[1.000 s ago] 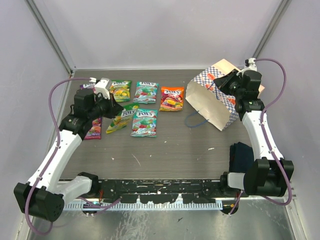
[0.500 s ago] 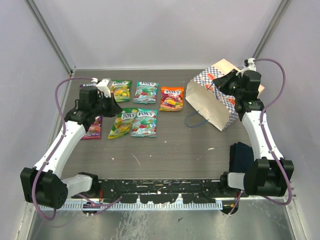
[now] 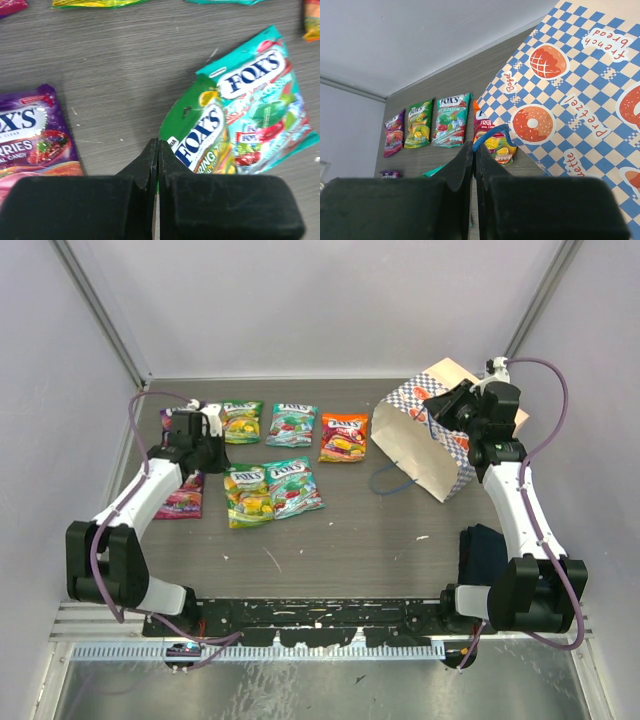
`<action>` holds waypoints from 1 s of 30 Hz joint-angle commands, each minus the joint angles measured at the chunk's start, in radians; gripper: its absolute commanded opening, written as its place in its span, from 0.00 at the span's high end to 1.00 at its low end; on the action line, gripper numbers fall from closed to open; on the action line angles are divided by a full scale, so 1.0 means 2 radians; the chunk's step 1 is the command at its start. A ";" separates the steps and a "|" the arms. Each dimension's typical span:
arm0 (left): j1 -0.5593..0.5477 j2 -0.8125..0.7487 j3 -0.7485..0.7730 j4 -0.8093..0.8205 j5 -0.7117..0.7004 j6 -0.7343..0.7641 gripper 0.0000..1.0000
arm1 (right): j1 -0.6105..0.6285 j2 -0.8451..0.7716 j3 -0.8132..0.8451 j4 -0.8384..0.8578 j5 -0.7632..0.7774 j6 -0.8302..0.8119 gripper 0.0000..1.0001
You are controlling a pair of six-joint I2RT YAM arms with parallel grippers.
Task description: Take the snacks out of the paper bag
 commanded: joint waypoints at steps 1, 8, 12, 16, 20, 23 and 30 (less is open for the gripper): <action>0.004 0.047 0.039 0.021 -0.046 0.060 1.00 | 0.003 -0.010 0.004 0.032 -0.008 0.003 0.99; 0.005 0.122 0.062 0.013 -0.109 0.124 1.00 | 0.004 -0.005 0.004 0.031 -0.006 0.001 0.99; 0.005 0.149 0.088 -0.006 -0.147 0.136 1.00 | 0.004 -0.001 0.005 0.031 -0.004 0.000 0.99; 0.005 0.154 0.099 -0.001 -0.176 0.140 0.92 | 0.006 0.003 0.006 0.032 -0.003 -0.001 0.99; -0.002 0.138 0.104 0.004 -0.193 0.124 0.20 | 0.007 0.005 0.007 0.030 0.003 -0.001 0.99; -0.016 0.108 0.082 0.019 -0.180 0.074 0.02 | 0.011 0.008 0.009 0.029 0.006 -0.003 0.99; -0.095 0.050 -0.038 0.109 -0.152 -0.057 0.02 | 0.019 0.015 0.010 0.029 0.014 -0.005 0.99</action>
